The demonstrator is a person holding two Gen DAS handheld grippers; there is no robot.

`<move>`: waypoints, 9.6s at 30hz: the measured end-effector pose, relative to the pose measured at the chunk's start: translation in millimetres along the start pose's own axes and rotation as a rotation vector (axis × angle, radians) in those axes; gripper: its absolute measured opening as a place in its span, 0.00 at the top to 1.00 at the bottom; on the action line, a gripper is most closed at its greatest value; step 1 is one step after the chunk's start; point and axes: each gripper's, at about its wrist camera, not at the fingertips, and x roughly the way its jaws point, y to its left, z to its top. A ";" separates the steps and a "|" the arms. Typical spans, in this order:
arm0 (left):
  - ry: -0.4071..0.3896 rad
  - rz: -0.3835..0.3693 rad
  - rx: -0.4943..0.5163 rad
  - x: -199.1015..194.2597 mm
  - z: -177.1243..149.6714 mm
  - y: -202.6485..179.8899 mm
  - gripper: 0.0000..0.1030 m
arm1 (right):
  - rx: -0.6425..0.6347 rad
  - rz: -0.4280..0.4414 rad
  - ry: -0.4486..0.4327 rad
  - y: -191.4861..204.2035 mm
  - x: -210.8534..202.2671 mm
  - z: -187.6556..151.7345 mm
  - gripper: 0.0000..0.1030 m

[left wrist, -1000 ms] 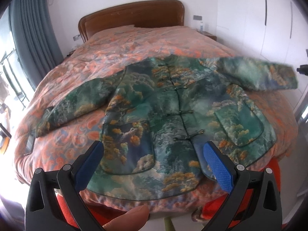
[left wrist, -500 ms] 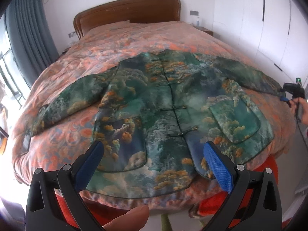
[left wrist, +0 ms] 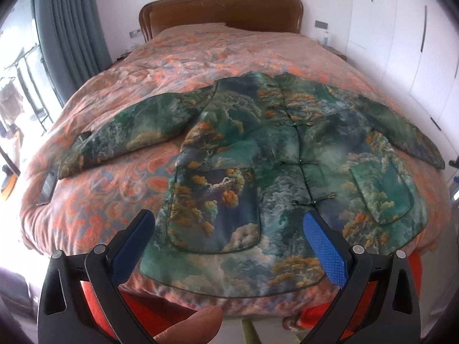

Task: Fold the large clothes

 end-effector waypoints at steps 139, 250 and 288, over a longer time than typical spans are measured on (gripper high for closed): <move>0.036 -0.306 0.160 260.5 16.4 124.4 0.00 | -1.088 0.397 -0.008 494.6 -198.0 -428.7 0.29; 0.038 -0.307 0.158 260.4 16.2 125.4 0.00 | -1.062 0.395 0.021 491.2 -186.0 -430.0 0.29; 0.040 -0.310 0.159 258.6 19.0 123.9 0.00 | -0.831 0.407 -0.110 421.9 -208.4 -350.4 0.29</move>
